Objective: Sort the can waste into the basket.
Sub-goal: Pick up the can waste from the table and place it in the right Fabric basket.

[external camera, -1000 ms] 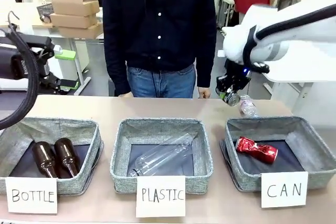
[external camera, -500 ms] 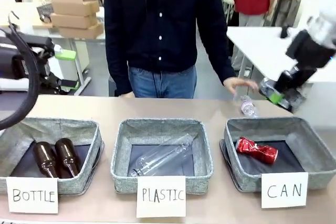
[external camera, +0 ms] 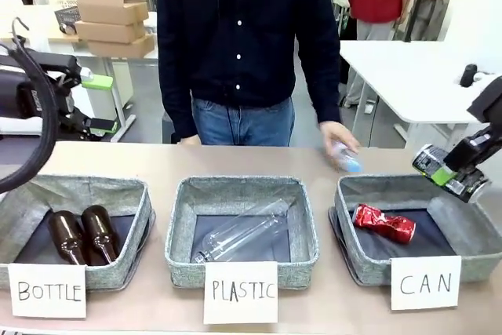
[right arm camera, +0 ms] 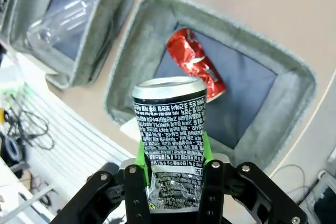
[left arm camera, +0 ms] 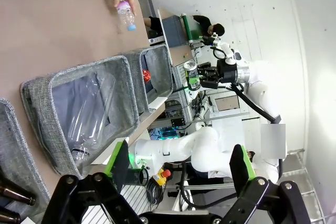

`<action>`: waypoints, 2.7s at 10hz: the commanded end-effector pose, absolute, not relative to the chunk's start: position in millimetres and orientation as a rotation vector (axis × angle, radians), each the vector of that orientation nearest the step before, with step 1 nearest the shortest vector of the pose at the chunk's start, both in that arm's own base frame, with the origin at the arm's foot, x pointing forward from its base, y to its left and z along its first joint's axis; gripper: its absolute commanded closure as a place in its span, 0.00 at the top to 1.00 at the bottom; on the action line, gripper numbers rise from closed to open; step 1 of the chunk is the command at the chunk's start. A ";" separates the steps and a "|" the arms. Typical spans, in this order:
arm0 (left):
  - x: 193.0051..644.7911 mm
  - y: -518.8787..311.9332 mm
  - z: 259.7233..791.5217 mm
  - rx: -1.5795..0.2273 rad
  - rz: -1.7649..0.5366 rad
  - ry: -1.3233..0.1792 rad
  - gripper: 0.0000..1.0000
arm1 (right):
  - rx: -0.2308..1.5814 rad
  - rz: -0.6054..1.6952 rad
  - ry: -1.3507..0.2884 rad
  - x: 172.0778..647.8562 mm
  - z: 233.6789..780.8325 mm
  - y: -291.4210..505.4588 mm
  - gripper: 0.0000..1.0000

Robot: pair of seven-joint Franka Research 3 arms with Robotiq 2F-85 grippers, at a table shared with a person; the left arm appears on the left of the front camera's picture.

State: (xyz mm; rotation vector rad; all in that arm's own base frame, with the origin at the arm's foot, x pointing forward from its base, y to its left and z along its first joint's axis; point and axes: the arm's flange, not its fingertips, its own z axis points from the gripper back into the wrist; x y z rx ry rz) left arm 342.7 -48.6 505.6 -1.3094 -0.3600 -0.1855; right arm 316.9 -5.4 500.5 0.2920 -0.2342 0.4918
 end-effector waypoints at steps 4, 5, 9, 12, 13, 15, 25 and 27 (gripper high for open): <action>341.0 -49.0 508.6 -1.331 -0.181 -0.361 1.00 | 0.314 0.482 -0.255 333.7 509.8 -1.8 1.00; 341.0 -49.0 508.6 -1.331 -0.181 -0.361 1.00 | 0.303 0.478 -0.245 334.5 508.7 -1.5 1.00; 341.0 -49.0 508.6 -1.331 -0.181 -0.361 1.00 | 0.312 0.477 -0.254 335.7 507.9 0.4 1.00; 341.0 -49.0 508.6 -1.331 -0.181 -0.361 1.00 | 0.325 0.500 -0.262 337.3 507.3 1.9 1.00; 341.0 -49.0 508.6 -1.331 -0.181 -0.361 1.00 | 0.408 0.531 -0.318 337.5 512.6 5.0 1.00; 341.0 -49.0 508.6 -1.331 -0.181 -0.361 1.00 | 1.031 0.278 -0.519 337.8 546.1 -1.3 1.00; 341.0 -49.0 508.6 -1.331 -0.181 -0.361 1.00 | 0.934 0.304 -0.421 333.6 563.4 -11.8 1.00; 341.0 -49.0 508.6 -1.331 -0.181 -0.361 1.00 | 0.934 0.304 -0.421 333.6 563.4 -11.8 1.00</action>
